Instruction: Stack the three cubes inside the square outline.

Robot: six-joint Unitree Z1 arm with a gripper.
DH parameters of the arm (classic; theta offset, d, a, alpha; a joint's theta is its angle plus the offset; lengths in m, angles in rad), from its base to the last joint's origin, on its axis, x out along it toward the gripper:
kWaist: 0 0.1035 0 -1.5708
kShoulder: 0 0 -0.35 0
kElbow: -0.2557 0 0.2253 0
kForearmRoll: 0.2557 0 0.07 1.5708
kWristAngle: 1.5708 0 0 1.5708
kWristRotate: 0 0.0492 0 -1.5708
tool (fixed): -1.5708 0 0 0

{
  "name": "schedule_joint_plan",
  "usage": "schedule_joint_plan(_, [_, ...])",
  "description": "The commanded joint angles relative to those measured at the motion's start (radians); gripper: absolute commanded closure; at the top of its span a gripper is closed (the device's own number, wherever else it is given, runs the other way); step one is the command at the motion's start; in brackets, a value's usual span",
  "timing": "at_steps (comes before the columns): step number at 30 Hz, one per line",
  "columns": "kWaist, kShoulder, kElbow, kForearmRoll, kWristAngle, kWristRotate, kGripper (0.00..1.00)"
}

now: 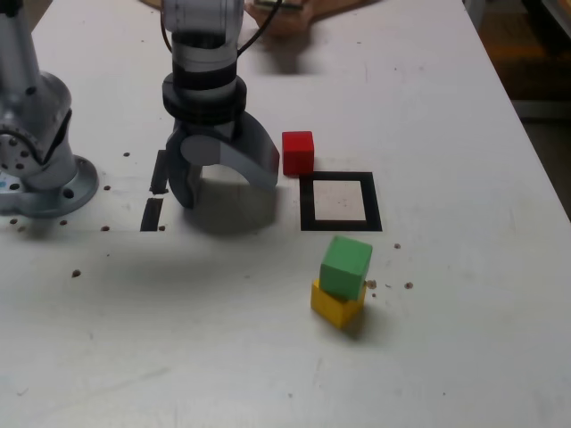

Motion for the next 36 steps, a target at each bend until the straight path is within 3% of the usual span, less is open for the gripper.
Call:
schedule_joint_plan(1, [0.000, 0.006, 0.012, -0.002, -0.003, 0.001, 0.00])
schedule_joint_plan(13, [0.000, 0.007, 0.016, 0.002, -0.004, 0.001, 0.00])
schedule_joint_plan(23, [0.001, -0.018, -0.004, 0.070, 0.000, -0.002, 0.00])
schedule_joint_plan(30, [-0.012, -0.085, -0.089, 0.233, 0.042, -0.046, 0.00])
schedule_joint_plan(36, [-0.015, -0.083, -0.285, 0.435, 0.073, -0.050, 0.00])
